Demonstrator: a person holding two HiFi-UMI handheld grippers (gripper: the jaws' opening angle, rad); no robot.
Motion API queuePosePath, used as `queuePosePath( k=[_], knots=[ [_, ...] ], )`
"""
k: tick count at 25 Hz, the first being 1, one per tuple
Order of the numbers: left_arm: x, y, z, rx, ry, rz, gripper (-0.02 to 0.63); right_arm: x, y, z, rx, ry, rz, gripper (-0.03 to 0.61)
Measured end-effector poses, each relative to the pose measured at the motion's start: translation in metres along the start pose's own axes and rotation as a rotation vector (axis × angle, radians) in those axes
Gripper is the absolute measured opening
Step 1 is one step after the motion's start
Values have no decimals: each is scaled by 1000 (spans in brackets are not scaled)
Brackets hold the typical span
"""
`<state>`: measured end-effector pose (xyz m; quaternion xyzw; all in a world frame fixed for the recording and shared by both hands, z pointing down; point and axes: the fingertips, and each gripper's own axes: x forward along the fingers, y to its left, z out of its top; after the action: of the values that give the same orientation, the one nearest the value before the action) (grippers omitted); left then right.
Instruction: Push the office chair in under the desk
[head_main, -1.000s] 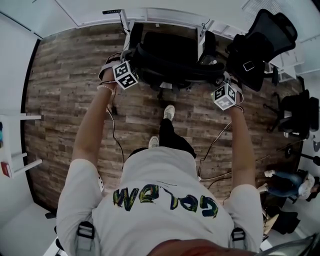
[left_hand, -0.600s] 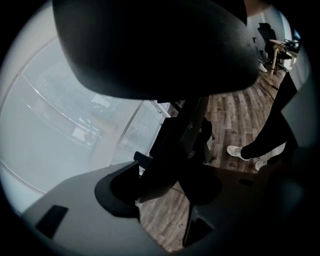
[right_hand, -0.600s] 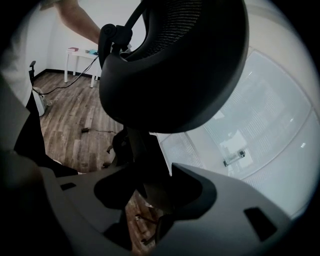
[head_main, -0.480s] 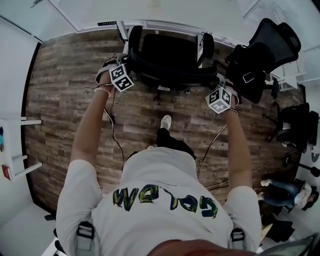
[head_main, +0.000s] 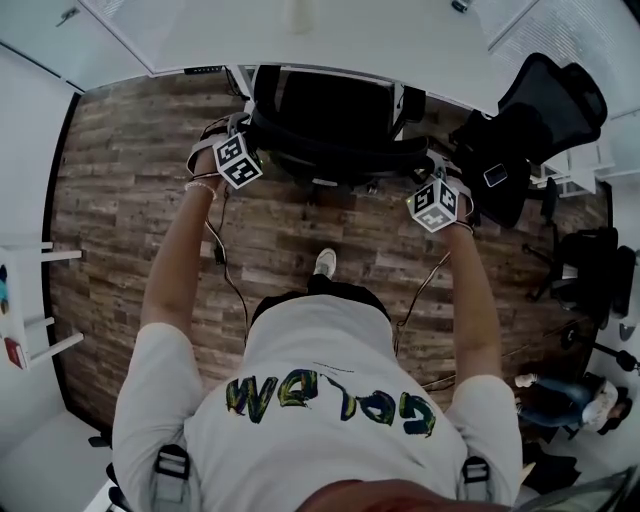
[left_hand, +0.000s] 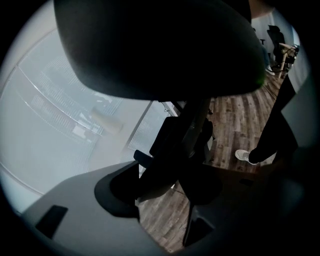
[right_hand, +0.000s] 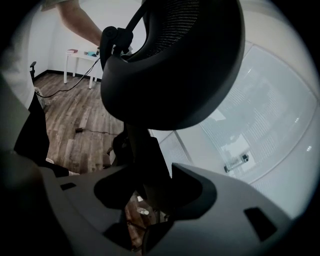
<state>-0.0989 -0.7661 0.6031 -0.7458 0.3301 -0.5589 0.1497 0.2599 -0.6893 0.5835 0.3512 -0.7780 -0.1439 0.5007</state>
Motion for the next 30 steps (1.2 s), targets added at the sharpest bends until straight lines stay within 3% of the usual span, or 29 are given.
queuePosePath(
  k=[30],
  knots=[
    [115,123,50,29,-19,18,252,110,-130,1,8,17,-20,216]
  ],
)
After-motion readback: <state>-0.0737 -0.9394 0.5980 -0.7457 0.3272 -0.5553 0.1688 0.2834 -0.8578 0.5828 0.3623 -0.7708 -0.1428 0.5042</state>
